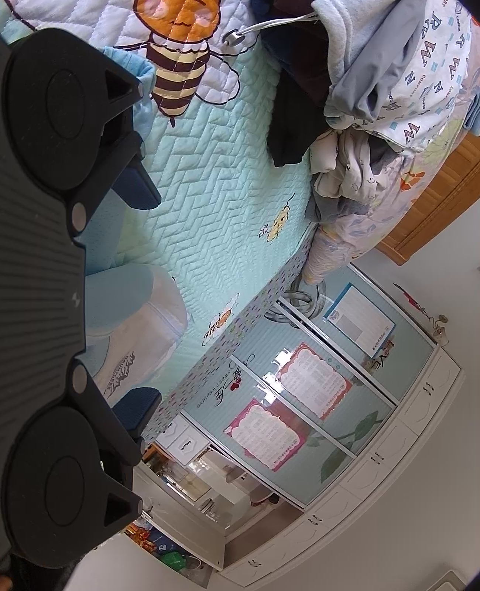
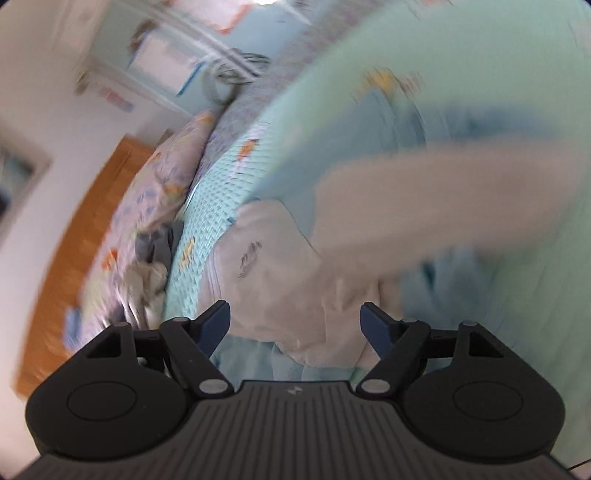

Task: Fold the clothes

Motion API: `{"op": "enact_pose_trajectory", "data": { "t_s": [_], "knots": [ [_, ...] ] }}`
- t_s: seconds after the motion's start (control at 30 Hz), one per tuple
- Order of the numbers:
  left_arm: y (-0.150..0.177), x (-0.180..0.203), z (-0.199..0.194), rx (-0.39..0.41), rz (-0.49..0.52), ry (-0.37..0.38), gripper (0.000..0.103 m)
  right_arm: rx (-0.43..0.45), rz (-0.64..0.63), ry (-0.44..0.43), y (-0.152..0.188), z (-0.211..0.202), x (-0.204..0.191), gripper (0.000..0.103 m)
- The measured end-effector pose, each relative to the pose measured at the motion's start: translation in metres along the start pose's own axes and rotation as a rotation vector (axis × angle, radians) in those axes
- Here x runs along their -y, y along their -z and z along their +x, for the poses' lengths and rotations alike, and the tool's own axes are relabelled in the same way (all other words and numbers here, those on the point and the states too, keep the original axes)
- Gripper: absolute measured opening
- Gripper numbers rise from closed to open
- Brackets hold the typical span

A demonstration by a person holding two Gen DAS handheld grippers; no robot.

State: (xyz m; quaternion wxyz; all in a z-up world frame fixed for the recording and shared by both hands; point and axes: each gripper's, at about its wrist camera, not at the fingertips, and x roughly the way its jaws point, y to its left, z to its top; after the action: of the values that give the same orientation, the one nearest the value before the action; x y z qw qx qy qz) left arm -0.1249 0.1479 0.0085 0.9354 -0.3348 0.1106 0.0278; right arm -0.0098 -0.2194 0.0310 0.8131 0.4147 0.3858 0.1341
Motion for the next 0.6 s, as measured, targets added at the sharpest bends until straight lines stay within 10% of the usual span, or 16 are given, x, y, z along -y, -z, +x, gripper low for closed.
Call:
{"op": "enact_pose_trajectory", "data": {
  "t_s": [0.6],
  "knots": [
    [0.0,-0.003,0.001,-0.011,-0.015,0.001,0.102,0.234,-0.002,0.034,-0.022,0.06,-0.004,0.071]
  ]
}}
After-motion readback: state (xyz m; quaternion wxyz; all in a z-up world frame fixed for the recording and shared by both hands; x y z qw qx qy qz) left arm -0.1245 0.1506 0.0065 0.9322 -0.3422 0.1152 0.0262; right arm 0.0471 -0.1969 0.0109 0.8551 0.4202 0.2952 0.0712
